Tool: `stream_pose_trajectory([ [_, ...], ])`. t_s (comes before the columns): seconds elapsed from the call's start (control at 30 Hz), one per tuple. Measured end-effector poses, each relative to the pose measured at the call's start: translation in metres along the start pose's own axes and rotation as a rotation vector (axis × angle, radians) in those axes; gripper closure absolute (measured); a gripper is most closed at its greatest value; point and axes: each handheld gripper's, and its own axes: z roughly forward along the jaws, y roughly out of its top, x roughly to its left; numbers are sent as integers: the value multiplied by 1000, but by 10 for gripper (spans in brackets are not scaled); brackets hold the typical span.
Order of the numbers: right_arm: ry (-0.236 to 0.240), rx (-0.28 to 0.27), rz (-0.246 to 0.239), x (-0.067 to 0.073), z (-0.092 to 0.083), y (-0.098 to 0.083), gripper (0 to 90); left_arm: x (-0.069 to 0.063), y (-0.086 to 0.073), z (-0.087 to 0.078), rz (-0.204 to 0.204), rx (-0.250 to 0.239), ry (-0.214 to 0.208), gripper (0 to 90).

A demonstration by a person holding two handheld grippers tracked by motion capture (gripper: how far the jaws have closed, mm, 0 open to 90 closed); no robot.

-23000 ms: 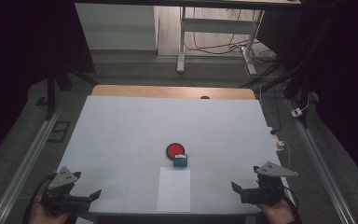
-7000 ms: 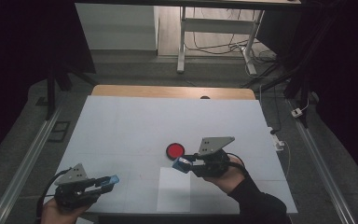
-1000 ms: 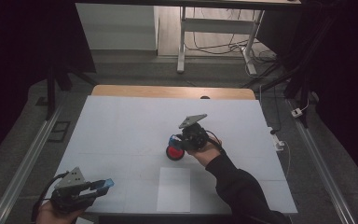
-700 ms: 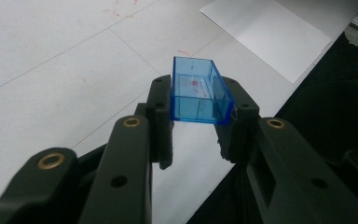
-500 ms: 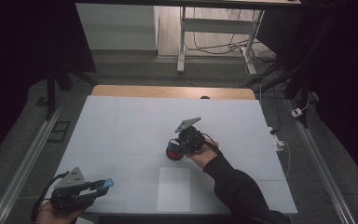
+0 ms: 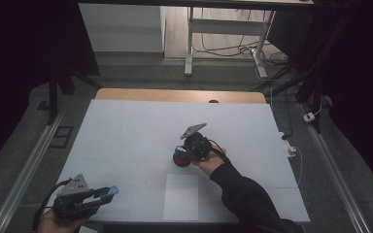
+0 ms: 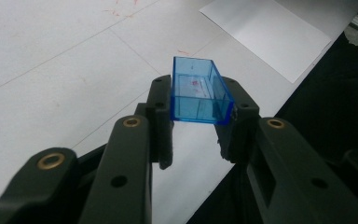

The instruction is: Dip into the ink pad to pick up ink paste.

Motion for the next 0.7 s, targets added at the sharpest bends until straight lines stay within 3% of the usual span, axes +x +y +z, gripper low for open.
stream_pose_trajectory([
  [0.17, -41, 8, -28, 7, 1, 1, 702, 0, 0, 0, -1, 2, 1, 686],
  [0.33, -95, 18, -94, 17, 2, 1, 703, 0, 0, 1, 0, 5, 2, 686],
  [0.4, -98, 16, -95, 18, 2, 1, 704, 0, 0, 0, -1, 4, 2, 686],
  [0.47, -90, 12, -83, 15, 2, 0, 704, 0, 0, 1, 0, 5, 3, 686],
  [0.7, 3, -27, 50, -1, 2, -5, 704, 0, 0, 1, 0, 7, 3, 686],
])
